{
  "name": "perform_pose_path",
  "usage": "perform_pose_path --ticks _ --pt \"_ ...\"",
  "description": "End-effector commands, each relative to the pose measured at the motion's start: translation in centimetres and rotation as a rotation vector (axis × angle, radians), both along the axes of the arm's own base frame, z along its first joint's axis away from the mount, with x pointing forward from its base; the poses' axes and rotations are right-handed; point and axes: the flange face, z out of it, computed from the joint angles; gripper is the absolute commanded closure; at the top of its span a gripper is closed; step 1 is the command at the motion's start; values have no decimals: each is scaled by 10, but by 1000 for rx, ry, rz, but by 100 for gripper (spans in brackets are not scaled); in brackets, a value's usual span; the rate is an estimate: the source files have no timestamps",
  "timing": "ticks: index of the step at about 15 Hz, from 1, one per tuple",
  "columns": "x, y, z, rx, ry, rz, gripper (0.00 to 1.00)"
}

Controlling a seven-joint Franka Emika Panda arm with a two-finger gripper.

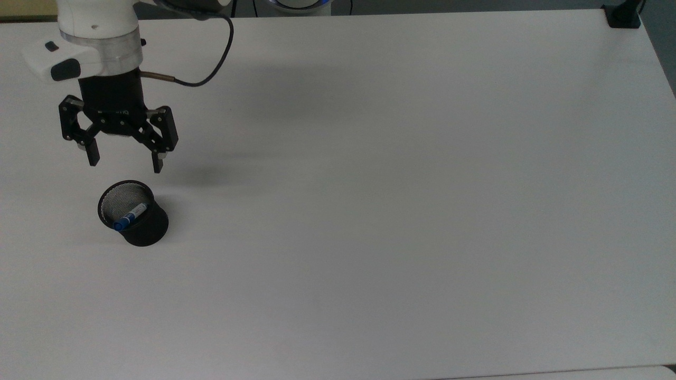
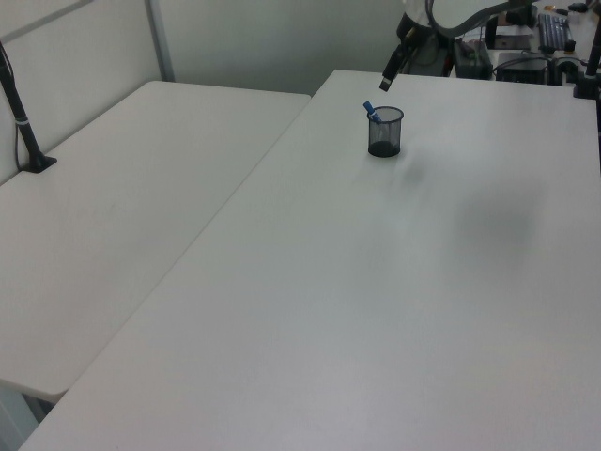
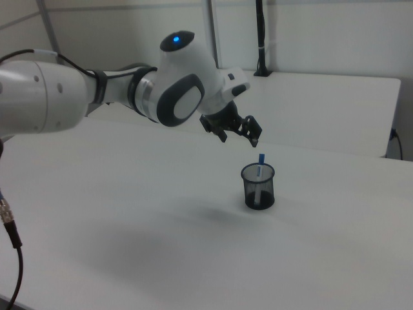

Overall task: Remove the marker
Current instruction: 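Move the gripper over the black mesh cup and grasp the blue marker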

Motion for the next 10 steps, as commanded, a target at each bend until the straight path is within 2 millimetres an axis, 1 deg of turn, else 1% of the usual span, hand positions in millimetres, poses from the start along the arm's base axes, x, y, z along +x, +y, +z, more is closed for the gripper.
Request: perform_pose_path --ticks 1,3,6,8,10 --pt "15 -1 -25 14 -85 -35 0" --pt "24 -4 -44 -9 -140 -39 1" --pt "35 -6 -78 -34 -186 -38 10" --pt "37 -6 -93 -38 -177 -36 20" --pt "39 -6 -104 -42 -175 -34 39"
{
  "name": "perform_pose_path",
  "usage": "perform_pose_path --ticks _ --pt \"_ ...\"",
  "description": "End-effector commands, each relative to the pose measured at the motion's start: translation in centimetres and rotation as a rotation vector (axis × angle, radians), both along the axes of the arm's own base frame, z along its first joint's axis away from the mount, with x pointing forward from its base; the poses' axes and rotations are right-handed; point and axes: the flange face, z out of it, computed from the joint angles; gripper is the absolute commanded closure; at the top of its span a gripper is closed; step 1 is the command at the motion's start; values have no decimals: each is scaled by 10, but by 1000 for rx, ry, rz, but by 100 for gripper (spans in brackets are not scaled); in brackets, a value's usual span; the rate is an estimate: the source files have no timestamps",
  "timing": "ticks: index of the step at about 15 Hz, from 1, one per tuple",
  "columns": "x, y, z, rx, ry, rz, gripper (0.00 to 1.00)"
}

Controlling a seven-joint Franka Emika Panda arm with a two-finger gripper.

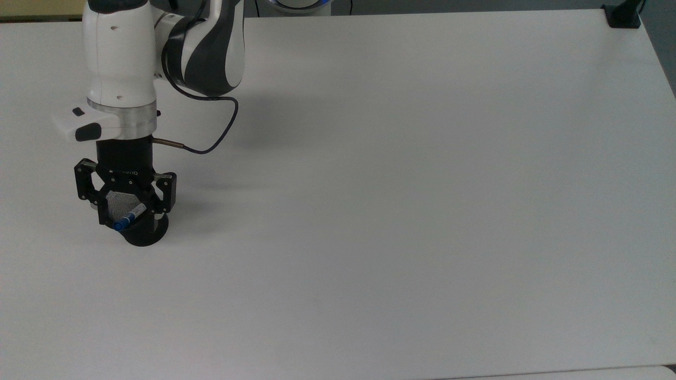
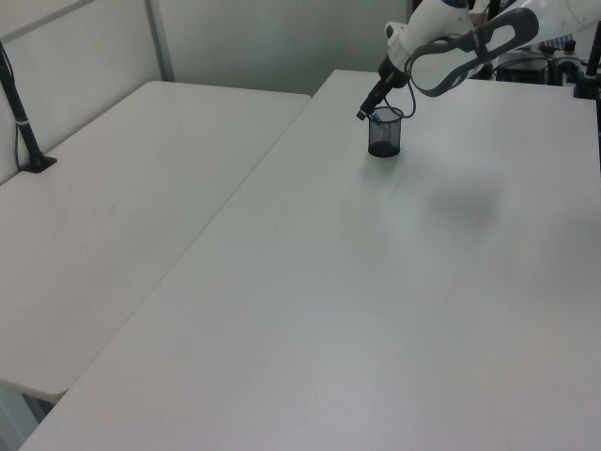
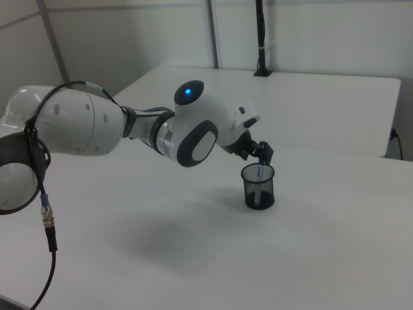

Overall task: Remove the marker
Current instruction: 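Move the gripper over the black mesh cup and grasp the blue marker, then lift the blue marker up out of the mesh cup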

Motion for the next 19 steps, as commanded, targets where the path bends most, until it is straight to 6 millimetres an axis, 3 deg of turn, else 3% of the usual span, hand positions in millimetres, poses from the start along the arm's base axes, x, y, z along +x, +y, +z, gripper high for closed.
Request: perform_pose_path --ticks 1,3,4,5,8,11,15,17,19 --pt "4 1 -7 -3 -46 -11 51" --pt "4 -2 -10 3 -58 -23 84" --pt "4 -3 -8 15 -64 -32 96" --pt "4 -3 -4 26 -72 -40 100" --pt "2 -3 14 25 -96 -42 100" --pt "-9 -5 73 60 -154 -88 100" --pt "-47 -7 152 137 -22 -100 100" --pt "-70 2 172 181 110 -82 100" --pt "-85 21 169 219 268 -44 100"
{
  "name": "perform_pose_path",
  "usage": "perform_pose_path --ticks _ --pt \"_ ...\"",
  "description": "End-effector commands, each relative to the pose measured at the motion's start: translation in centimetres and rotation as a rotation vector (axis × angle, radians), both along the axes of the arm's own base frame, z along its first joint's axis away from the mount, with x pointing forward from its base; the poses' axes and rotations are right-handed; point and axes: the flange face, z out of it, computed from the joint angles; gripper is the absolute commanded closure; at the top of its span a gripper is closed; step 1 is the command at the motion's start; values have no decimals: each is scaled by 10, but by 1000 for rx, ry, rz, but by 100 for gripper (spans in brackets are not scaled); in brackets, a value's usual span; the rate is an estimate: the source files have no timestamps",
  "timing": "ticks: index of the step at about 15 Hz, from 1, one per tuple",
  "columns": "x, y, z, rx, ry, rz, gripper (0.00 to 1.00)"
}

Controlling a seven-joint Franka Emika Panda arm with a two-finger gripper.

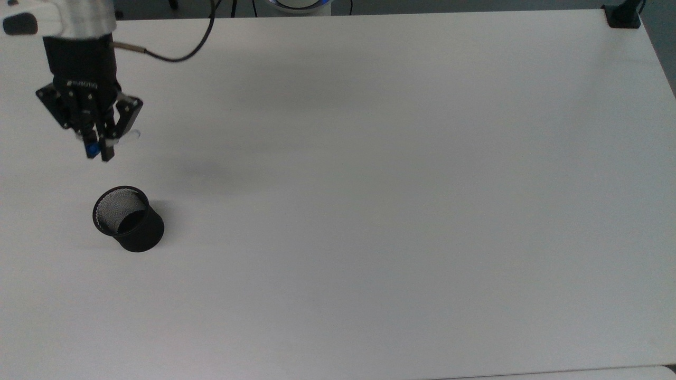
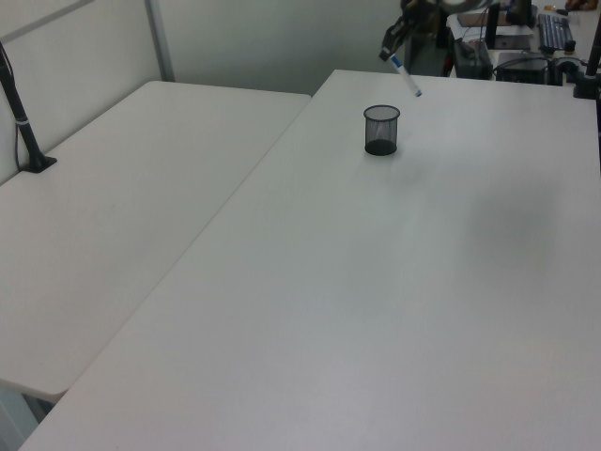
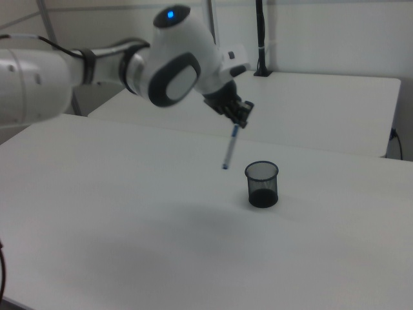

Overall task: Remove the marker
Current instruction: 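Lift the blue marker up out of the mesh cup, then carry the marker away from the cup and lower it to the table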

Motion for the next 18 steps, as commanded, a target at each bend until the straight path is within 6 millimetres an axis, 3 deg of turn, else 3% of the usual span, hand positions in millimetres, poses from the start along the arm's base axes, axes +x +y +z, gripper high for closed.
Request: perform_pose_path --ticks 1,3,5,7,11,17,18 --pt "-32 34 -2 99 240 64 100" --pt "-28 57 -30 122 319 88 100" --pt "-14 80 -78 124 389 121 100" --pt "0 84 -111 115 393 108 100" --pt "24 110 -163 67 364 57 100" --pt "37 130 -205 35 349 39 99" --pt "37 130 -207 37 350 31 91"
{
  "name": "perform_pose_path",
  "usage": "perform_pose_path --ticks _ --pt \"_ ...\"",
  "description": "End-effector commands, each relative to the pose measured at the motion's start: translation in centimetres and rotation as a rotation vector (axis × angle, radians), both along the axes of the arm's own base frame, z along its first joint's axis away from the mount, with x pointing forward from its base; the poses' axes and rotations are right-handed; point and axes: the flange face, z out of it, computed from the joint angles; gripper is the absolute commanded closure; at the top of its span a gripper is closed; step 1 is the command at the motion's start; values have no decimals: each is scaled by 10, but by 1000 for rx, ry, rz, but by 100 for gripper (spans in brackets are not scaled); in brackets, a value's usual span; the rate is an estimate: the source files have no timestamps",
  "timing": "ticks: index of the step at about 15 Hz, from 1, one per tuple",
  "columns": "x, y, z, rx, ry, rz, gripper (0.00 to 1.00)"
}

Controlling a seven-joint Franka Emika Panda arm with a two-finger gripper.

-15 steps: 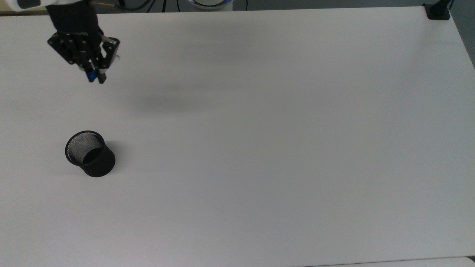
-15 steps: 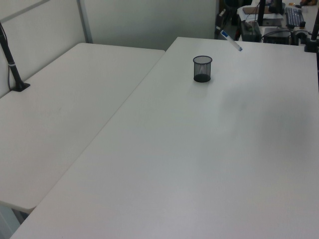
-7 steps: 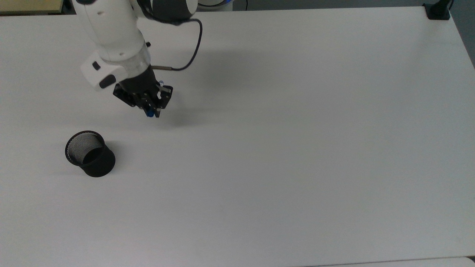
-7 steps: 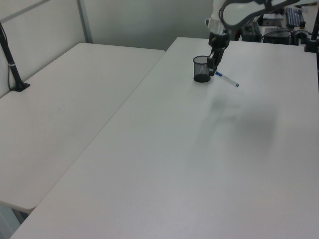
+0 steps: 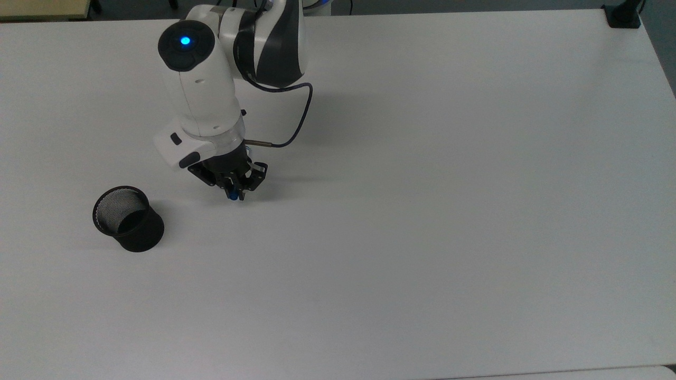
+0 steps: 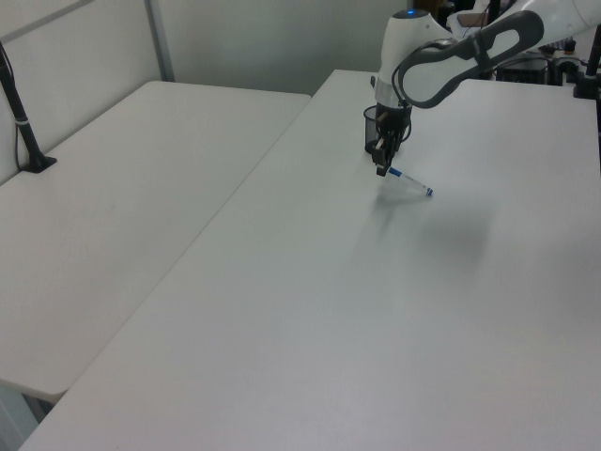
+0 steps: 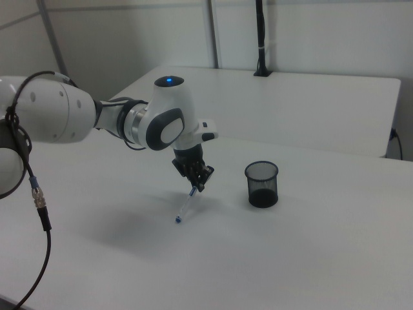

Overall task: Remove the marker
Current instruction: 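Carry the marker away from the cup and lower it to the table, then open the gripper, release the marker, and raise the arm away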

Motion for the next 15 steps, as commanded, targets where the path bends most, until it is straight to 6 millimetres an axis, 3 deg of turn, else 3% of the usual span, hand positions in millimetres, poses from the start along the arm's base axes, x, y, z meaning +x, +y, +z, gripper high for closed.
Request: perform_pose_path --ticks 1,2,3,5,7,9,15 --pt "4 5 -4 -21 -19 -28 70" --pt "4 5 -4 -20 -20 -29 39" --pt "4 5 -4 -20 -20 -31 22" --pt "4 6 0 -19 -23 -29 3" --pt "3 6 19 -19 -42 -28 0" --pt "-3 5 54 -14 -58 -32 0" --pt "-58 9 199 23 -26 -34 0"
